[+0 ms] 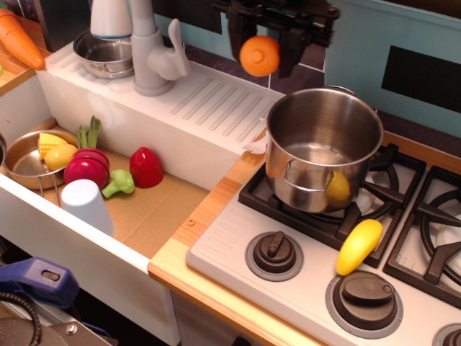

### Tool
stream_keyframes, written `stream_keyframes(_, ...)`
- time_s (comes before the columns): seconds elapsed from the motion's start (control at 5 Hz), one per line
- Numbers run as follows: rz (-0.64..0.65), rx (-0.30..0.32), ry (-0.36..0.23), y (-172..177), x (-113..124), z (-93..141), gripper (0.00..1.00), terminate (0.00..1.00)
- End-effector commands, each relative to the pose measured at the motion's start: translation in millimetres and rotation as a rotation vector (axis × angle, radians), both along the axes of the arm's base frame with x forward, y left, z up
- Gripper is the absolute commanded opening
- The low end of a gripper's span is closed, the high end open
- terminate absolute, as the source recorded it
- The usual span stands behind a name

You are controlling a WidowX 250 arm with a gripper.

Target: Put carrot in pot or pan

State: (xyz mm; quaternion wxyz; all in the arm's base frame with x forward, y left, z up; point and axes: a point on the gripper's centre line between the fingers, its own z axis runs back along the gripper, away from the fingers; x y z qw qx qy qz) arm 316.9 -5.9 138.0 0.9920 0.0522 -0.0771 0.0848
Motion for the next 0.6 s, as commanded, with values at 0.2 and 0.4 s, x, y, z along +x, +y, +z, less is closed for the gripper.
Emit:
stream_keyframes(0.2,0.142,-0.096,-0.112,-44.8,-2.4,17.0,0.00,0.00)
stream_keyframes(0.4,0.117,-0.046,-0.098,-63.0,11.0,25.7,1.00,1.00)
